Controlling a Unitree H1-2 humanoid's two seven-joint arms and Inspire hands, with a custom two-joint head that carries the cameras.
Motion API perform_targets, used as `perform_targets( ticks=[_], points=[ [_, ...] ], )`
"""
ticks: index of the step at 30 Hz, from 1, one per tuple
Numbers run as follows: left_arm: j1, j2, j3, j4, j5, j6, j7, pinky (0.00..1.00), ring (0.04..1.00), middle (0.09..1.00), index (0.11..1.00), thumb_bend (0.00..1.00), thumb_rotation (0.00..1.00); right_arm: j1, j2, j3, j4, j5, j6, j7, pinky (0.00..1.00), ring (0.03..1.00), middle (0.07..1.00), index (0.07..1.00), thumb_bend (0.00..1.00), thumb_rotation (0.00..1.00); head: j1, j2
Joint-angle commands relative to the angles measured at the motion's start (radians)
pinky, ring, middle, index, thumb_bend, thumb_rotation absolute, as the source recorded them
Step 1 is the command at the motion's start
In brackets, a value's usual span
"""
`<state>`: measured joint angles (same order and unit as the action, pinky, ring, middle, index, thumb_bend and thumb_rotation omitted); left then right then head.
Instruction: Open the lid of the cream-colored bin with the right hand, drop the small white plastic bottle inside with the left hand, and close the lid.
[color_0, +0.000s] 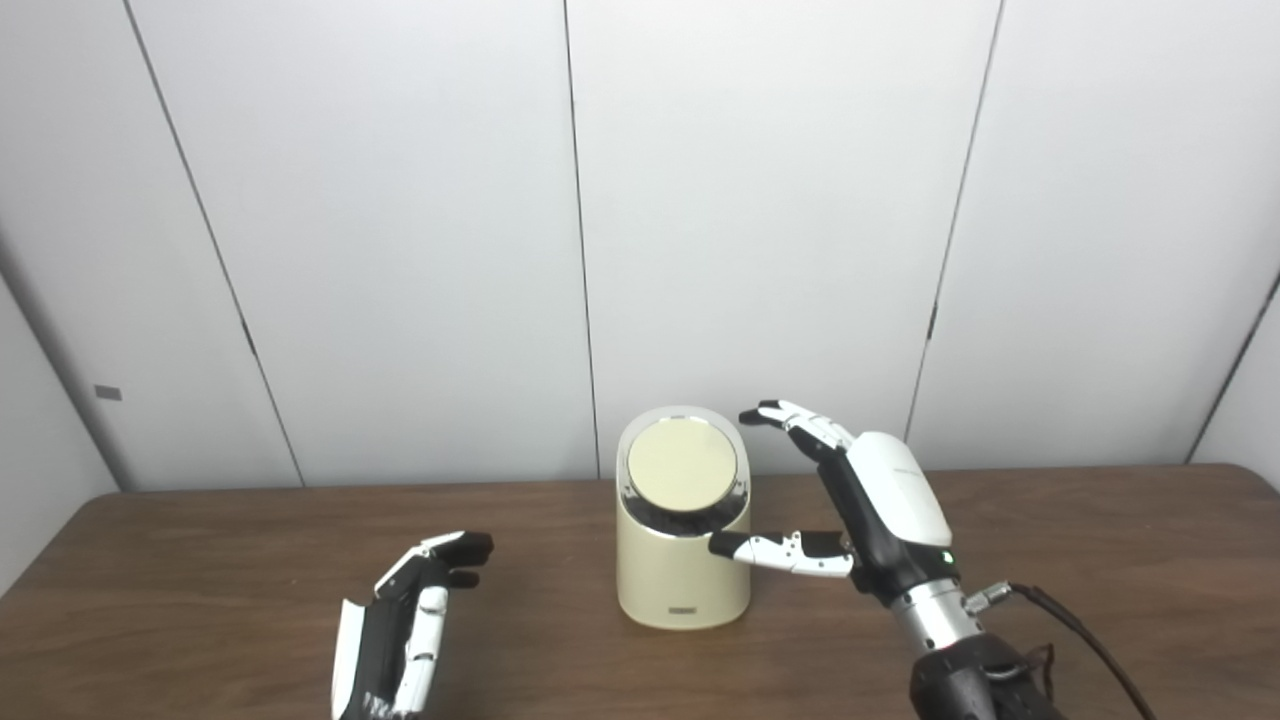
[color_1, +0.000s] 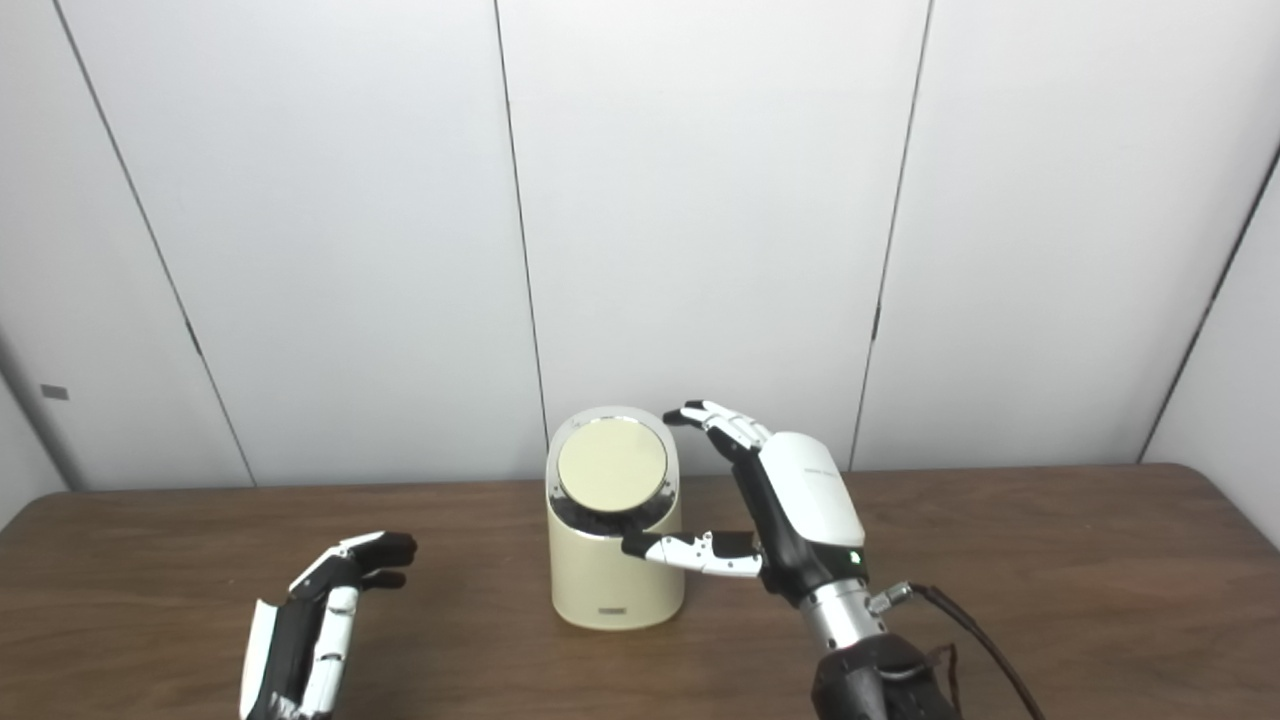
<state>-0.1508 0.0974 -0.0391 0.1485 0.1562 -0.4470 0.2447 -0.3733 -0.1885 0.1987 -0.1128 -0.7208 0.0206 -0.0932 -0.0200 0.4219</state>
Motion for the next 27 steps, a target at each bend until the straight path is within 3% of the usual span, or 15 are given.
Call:
perform_targets(
  ticks=[1, 4, 6, 8, 11, 14, 17, 18, 22, 27],
  points=[
    [0.007, 0.001, -0.007, 0.044, 0.008, -0.022, 0.012, 0.63, 0.693, 0.683, 0.663, 0.32, 0.94, -0.002, -0.006, -0.019, -0.014, 0.028, -0.068, -0.046, 0.76, 0.844, 0.849, 0.838, 0.74, 0.61, -0.001, -0.001],
    [0.007, 0.002, -0.007, 0.045, 0.008, -0.022, 0.015, 0.64, 0.695, 0.682, 0.662, 0.32, 0.93, 0.04, -0.009, -0.044, 0.026, 0.071, -0.145, -0.098, 0.79, 0.864, 0.864, 0.896, 0.7, 0.65, 0.0, -0.002],
    [0.006, 0.001, -0.006, 0.047, 0.008, -0.022, 0.018, 0.64, 0.691, 0.681, 0.662, 0.32, 0.92, 0.074, -0.009, -0.072, 0.08, 0.111, -0.226, -0.156, 0.75, 0.846, 0.863, 0.917, 0.63, 0.71, -0.001, 0.0],
    [0.005, -0.007, 0.004, 0.056, 0.011, -0.022, 0.025, 0.62, 0.68, 0.678, 0.66, 0.31, 0.85, 0.104, -0.004, -0.099, 0.12, 0.125, -0.289, -0.217, 0.7, 0.816, 0.842, 0.863, 0.51, 0.73, 0.001, -0.002],
    [0.0, -0.015, 0.022, 0.085, 0.061, -0.021, 0.056, 0.59, 0.66, 0.673, 0.659, 0.25, 0.59, 0.151, 0.027, -0.143, 0.153, 0.173, -0.328, -0.274, 0.61, 0.731, 0.764, 0.736, 0.35, 0.59, 0.001, -0.005],
    [-0.001, -0.023, 0.038, 0.102, 0.1, -0.022, 0.102, 0.54, 0.633, 0.66, 0.648, 0.3, 0.3, 0.193, 0.069, -0.189, 0.185, 0.27, -0.319, -0.281, 0.58, 0.687, 0.725, 0.701, 0.34, 0.45, -0.005, -0.006],
    [-0.002, -0.024, 0.041, 0.109, 0.086, -0.022, 0.132, 0.5, 0.598, 0.629, 0.621, 0.36, 0.1, 0.213, 0.104, -0.229, 0.246, 0.393, -0.364, -0.269, 0.55, 0.668, 0.713, 0.697, 0.33, 0.35, -0.007, -0.007],
    [-0.001, -0.022, 0.04, 0.108, 0.071, -0.022, 0.13, 0.5, 0.597, 0.628, 0.617, 0.34, 0.08, 0.218, 0.112, -0.236, 0.268, 0.43, -0.389, -0.261, 0.55, 0.672, 0.719, 0.702, 0.32, 0.31, -0.009, -0.005],
    [0.008, -0.013, 0.042, 0.094, -0.017, -0.023, 0.088, 0.55, 0.626, 0.646, 0.63, 0.25, 0.18, 0.226, 0.127, -0.242, 0.332, 0.486, -0.46, -0.26, 0.56, 0.676, 0.721, 0.708, 0.31, 0.29, -0.027, 0.011],
    [0.014, -0.005, 0.043, 0.084, -0.026, -0.023, 0.089, 0.55, 0.619, 0.637, 0.618, 0.23, 0.27, 0.215, 0.133, -0.241, 0.369, 0.528, -0.488, -0.263, 0.57, 0.682, 0.717, 0.693, 0.31, 0.27, -0.035, 0.019]
  ],
)
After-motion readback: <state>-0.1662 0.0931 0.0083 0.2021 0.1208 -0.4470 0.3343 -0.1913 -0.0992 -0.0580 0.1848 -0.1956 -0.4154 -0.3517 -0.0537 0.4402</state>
